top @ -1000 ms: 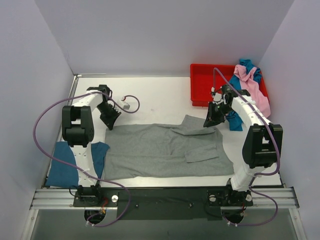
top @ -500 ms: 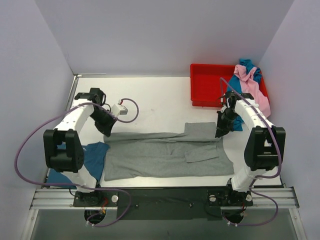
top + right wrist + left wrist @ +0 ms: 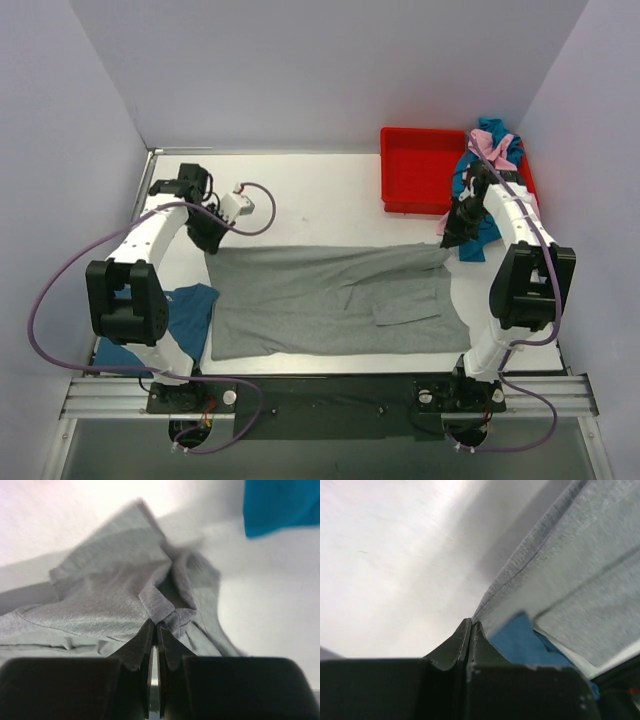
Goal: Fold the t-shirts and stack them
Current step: Fold the other side of the tshirt into a rectangle
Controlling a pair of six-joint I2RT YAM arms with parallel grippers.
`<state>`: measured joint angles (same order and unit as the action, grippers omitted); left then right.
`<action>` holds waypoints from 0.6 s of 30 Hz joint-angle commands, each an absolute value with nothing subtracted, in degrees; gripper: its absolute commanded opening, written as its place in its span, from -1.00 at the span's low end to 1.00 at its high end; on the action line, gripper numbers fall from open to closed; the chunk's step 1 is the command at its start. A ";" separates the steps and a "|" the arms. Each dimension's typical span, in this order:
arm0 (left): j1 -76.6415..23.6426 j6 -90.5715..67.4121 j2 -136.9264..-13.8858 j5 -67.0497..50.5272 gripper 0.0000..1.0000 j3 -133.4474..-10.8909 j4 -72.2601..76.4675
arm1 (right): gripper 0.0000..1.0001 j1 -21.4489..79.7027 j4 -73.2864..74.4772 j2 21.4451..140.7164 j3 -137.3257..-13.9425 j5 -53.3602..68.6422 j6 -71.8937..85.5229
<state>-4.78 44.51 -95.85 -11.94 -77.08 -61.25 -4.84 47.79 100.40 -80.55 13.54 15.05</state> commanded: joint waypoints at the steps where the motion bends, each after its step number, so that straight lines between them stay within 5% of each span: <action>1: -4.22 40.26 -95.98 -8.88 -1.00 -85.95 -54.32 | -1.00 -4.66 47.11 103.53 -87.44 15.64 15.64; 9: -4.83 46.66 -91.50 -16.26 -1.00 -72.47 -64.94 | -1.00 -5.79 50.44 98.27 -71.76 14.94 19.67; 18: -6.93 49.83 -90.26 -6.59 -1.00 -58.54 -53.09 | -1.00 -9.58 46.32 95.80 -57.31 16.70 24.61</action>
